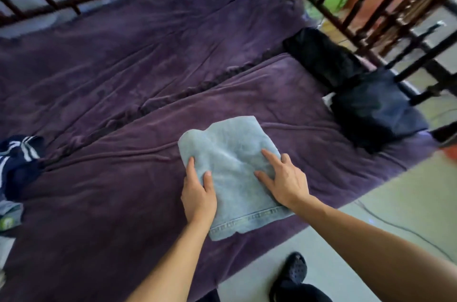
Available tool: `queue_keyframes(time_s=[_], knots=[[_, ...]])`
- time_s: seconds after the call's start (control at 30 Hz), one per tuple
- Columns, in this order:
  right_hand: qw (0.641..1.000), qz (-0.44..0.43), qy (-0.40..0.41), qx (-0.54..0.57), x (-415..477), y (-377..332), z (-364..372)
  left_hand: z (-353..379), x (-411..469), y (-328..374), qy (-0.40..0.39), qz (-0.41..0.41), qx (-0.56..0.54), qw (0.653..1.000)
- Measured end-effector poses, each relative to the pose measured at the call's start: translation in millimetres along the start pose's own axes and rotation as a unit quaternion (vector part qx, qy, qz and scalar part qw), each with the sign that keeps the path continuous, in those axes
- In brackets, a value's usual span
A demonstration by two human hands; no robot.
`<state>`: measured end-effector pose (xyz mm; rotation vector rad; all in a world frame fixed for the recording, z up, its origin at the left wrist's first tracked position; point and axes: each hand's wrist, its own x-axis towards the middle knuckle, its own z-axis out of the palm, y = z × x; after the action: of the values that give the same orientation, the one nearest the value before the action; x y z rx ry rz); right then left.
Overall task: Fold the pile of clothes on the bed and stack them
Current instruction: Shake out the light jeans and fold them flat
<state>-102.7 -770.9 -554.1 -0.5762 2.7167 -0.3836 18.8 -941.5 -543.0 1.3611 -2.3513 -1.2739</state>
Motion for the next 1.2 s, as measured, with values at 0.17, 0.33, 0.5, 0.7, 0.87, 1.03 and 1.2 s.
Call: queue_keyframes(time_s=[0.17, 0.33, 0.5, 0.7, 0.87, 1.03, 1.2], knots=[[0.999, 0.001, 0.045, -0.007, 3, 112, -91, 83, -49, 106, -0.007, 0.027, -0.039, 0.999], [0.995, 0.006, 0.096, -0.023, 26, 199, -176, 150, -69, 206, -0.010, 0.068, -0.061, 0.996], [0.988, -0.001, 0.147, -0.038, 81, 252, -238, 198, -45, 287, -0.004, 0.101, -0.089, 0.991], [0.983, -0.019, 0.172, -0.055, 202, 287, -282, 257, 38, 360, 0.023, 0.114, -0.108, 0.987], [0.987, -0.032, 0.142, -0.061, 325, 305, -287, 315, 130, 393, 0.039, 0.085, -0.112, 0.989], [0.996, -0.009, 0.059, -0.069, 414, 340, -257, 381, 191, 384, -0.060, 0.071, -0.056, 0.994], [0.983, -0.058, -0.029, -0.169, 430, 371, -193, 435, 195, 333, -0.147, 0.144, 0.280, 0.938]])
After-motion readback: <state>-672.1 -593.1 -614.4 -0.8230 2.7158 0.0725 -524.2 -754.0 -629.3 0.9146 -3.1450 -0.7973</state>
